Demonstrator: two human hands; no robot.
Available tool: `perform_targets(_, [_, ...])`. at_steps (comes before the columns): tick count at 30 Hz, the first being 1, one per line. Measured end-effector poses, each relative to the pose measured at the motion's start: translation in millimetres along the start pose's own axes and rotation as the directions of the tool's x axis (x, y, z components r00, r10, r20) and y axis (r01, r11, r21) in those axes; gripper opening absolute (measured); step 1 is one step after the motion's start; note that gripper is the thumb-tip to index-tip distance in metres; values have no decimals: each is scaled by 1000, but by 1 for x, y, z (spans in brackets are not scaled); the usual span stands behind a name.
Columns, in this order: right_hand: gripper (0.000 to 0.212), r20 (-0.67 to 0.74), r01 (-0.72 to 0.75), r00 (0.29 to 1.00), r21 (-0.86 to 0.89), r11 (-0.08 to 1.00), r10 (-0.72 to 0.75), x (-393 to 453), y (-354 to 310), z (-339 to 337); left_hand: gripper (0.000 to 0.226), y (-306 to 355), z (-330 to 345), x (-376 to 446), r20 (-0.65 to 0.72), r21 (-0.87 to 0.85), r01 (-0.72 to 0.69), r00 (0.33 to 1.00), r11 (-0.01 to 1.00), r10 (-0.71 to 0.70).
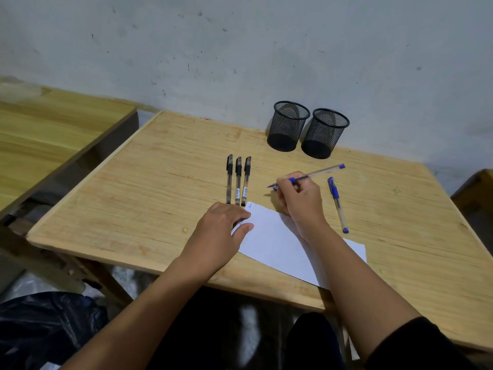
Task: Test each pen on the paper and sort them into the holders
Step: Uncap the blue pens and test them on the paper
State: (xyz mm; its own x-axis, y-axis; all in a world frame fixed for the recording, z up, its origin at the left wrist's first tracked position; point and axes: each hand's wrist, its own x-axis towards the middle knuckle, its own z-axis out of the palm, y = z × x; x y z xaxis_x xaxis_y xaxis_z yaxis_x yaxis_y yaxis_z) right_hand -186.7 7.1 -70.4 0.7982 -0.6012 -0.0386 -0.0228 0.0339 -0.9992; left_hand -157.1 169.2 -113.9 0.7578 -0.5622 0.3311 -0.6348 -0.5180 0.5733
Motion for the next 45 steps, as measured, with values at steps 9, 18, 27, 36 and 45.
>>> perform_targets(9, [17,-205,-7,979,-27,1000,2,4,-24,-56,25,34,12,56,25,-40,-24,999,999,25])
perform_targets(18, [13,-205,-46,977,45,998,54,-7,-21,-77,16,45,40,108,243,135,23,968,991,-56])
perform_targets(27, [17,-181,3,984,7,1000,-2,-8,-19,-78,8,62,34,101,118,-112,120,987,986,-107])
perform_targets(36, [16,-162,25,987,21,999,-22,-5,-24,-77,8,77,28,97,58,-216,42,998,975,-30])
perform_targets(45, [17,-33,105,994,17,994,-104,-10,-28,-80,10,93,23,90,46,-311,-19,998,950,35])
